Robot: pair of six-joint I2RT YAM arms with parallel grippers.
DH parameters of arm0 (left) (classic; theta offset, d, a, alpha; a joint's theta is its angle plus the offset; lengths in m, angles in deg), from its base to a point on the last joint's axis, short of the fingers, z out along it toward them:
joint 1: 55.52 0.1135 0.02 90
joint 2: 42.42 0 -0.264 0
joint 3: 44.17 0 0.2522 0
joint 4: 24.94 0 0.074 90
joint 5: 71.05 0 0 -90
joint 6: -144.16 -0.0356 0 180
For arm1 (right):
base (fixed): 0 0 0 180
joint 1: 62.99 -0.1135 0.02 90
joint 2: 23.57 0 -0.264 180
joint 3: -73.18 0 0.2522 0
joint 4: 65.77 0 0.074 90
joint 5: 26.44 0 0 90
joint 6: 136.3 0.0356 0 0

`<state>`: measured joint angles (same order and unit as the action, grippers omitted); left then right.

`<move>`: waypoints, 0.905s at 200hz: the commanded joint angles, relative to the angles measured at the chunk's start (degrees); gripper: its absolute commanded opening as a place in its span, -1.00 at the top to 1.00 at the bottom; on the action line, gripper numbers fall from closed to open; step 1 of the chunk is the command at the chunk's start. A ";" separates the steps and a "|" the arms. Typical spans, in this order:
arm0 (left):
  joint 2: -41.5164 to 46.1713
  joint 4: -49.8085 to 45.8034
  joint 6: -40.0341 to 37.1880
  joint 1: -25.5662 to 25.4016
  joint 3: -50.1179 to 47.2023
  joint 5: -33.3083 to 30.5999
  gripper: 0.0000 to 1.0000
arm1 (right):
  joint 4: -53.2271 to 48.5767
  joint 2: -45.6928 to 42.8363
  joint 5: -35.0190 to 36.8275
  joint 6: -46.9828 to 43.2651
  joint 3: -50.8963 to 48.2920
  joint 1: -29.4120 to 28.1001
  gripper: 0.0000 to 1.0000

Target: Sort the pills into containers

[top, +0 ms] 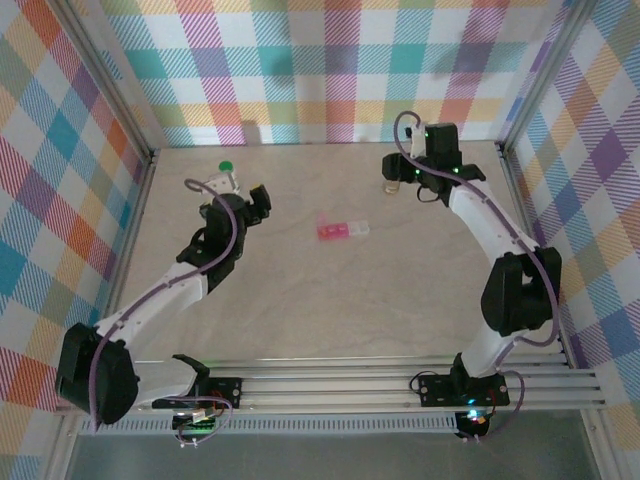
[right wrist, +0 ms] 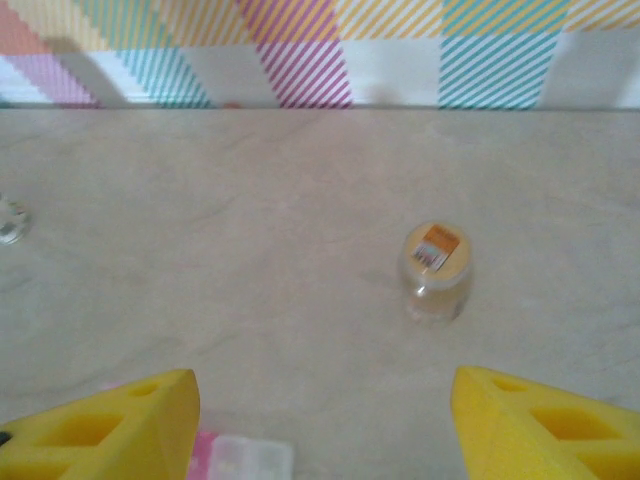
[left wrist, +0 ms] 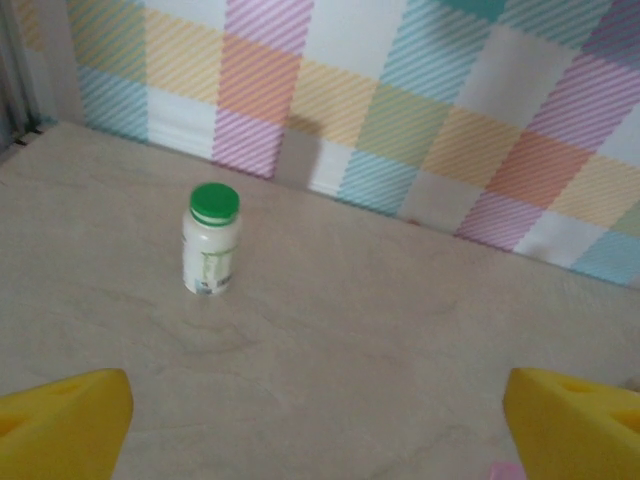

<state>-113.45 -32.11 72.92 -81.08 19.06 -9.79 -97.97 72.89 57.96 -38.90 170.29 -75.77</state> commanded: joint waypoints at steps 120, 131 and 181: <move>-36.48 -23.94 6.17 0.95 31.98 19.91 -0.29 | 8.01 9.17 -5.84 9.50 -14.14 -8.40 -0.23; -38.69 -25.27 5.81 0.99 33.90 20.37 -0.27 | 8.51 10.27 -5.41 8.54 -13.52 -8.39 -0.23; -40.42 -23.26 6.48 0.95 32.87 22.39 -0.24 | 5.64 15.04 -3.00 1.65 -8.05 -8.41 -0.28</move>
<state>-154.21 -55.11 79.65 -80.86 52.28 10.67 -91.25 86.01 54.11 -32.78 157.81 -84.12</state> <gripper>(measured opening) 0.623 0.635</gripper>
